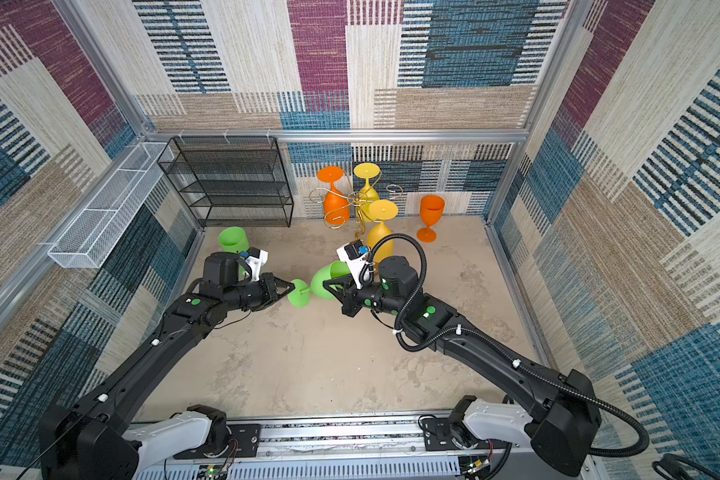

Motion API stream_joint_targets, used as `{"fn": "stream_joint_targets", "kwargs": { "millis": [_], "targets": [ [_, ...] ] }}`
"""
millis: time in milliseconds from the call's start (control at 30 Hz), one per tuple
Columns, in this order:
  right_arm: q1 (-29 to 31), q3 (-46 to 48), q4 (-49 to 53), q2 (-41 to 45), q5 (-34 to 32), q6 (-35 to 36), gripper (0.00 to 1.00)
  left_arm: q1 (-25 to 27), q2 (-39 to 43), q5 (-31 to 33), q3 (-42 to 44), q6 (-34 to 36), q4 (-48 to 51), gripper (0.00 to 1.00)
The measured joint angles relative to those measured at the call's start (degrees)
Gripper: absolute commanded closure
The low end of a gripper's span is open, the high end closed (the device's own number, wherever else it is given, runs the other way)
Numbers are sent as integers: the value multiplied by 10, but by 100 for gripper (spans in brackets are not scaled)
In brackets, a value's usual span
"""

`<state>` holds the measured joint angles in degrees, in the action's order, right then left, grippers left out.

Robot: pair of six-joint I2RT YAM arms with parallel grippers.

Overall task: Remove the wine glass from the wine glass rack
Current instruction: 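Close the right gripper on the bowl rim while the left gripper opens and withdraws, then carry the green glass to the far corner and stand it beside the orange glass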

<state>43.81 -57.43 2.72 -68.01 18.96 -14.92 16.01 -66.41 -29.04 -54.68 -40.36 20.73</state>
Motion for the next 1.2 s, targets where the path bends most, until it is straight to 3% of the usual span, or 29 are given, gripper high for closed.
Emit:
{"fn": "stream_joint_targets", "kwargs": {
  "millis": [200,233,267,733,1200],
  "targets": [
    [-1,-26,50,5,-44,8,100,-1,25,31,-15,9,35,14],
    [-1,-29,59,10,-53,10,100,-1,31,40,-18,14,41,3],
    [-1,-33,72,16,-66,13,100,-1,41,48,-23,24,46,1],
    [-38,-176,285,32,-257,21,100,-1,56,111,-134,157,143,1],
    [-50,-219,456,-9,-269,-10,100,-1,42,136,-145,231,167,2]
  ]
}}
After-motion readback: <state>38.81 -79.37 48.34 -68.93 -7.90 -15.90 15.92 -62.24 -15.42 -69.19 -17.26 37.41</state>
